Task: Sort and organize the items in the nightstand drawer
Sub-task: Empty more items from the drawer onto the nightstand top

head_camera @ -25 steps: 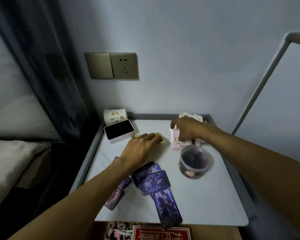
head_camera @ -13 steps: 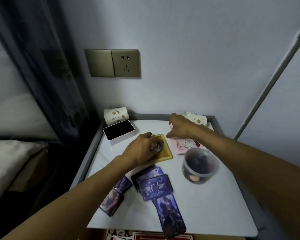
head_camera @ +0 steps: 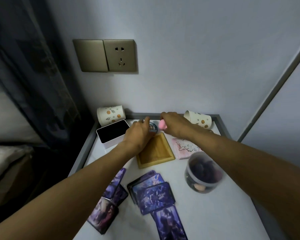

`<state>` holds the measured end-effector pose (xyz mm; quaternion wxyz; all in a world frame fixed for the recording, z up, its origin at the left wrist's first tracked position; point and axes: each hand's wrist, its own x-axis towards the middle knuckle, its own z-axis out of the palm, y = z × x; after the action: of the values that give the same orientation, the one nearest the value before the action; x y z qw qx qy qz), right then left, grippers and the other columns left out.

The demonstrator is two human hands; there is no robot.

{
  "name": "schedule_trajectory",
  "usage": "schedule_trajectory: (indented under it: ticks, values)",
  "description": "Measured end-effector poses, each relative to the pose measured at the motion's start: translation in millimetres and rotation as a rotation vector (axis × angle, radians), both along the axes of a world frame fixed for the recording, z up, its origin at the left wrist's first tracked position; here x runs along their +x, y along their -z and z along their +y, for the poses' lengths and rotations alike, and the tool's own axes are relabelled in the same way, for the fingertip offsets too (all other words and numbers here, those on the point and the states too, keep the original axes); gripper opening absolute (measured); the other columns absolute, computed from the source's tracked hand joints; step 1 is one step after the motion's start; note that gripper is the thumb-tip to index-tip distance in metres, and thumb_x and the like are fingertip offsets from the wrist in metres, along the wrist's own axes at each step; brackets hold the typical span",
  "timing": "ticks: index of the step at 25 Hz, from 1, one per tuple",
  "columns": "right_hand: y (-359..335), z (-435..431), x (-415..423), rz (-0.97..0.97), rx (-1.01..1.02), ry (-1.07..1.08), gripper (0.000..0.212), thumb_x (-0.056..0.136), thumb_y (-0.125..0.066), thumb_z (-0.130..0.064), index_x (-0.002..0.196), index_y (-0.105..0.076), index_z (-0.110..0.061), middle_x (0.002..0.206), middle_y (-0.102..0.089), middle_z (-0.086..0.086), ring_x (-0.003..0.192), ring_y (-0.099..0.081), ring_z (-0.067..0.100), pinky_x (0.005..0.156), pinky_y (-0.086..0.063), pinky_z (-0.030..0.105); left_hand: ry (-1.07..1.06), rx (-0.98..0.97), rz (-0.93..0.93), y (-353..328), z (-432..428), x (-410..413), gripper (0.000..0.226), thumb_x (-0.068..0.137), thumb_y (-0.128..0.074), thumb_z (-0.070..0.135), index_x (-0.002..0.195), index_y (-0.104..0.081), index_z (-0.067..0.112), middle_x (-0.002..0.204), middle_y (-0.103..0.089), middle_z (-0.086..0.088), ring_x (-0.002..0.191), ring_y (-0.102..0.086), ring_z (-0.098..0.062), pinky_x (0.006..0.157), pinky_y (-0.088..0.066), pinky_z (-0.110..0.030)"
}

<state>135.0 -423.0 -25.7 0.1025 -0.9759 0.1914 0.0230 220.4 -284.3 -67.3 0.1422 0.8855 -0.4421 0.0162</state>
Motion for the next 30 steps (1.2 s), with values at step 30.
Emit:
schedule_trajectory:
  ticks: [30]
  values:
    - [87.0, 309.6, -242.4, 0.323, 0.380, -0.369, 0.052, 0.086, -0.072, -0.031, 0.133, -0.053, -0.021, 0.129, -0.050, -0.004, 0.116, -0.049, 0.014, 0.094, -0.046, 0.032, 0.297, 0.610, 0.345, 38.6, 323.9, -207.2, 0.048, 0.086, -0.066, 0.018, 0.130, -0.047, 0.015, 0.134, -0.053, -0.013, 0.114, -0.057, -0.033, 0.090, -0.048, -0.041]
